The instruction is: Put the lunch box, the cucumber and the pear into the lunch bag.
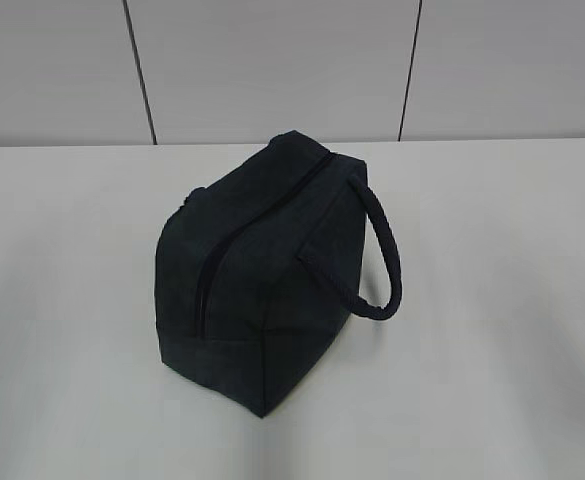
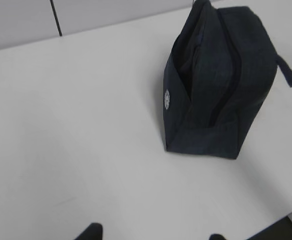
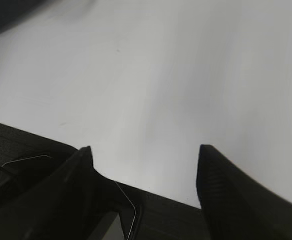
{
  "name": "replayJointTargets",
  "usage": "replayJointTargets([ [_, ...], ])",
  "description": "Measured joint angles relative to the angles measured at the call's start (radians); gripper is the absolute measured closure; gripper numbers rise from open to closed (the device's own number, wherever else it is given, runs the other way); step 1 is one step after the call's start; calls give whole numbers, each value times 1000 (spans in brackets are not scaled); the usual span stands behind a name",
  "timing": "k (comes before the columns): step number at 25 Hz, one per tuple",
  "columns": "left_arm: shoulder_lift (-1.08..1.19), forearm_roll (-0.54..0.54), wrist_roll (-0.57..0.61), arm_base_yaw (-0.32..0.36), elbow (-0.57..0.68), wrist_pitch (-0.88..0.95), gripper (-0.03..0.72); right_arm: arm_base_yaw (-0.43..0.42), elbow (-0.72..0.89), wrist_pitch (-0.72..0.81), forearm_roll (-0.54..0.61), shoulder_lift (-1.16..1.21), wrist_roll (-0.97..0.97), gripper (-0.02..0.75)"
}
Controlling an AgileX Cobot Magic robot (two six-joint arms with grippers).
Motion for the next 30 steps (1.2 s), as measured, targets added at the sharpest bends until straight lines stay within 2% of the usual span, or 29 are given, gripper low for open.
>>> replayJointTargets([
  [4, -138, 16, -1, 0, 5, 39, 313, 0, 74, 41, -20, -167, 1, 241],
  [11, -286, 19, -3, 0, 106, 57, 320, 0, 146, 88, -60, -468, -35, 241],
  [16, -335, 19, -3, 0, 109, 55, 378, 0, 148, 97, -87, -665, -42, 241],
  [20, -361, 19, -3, 0, 109, 55, 419, 0, 152, 106, -94, -692, -23, 241],
  [30, -362, 12, -3, -1, 109, 55, 430, 0, 154, 106, -96, -692, -16, 241],
])
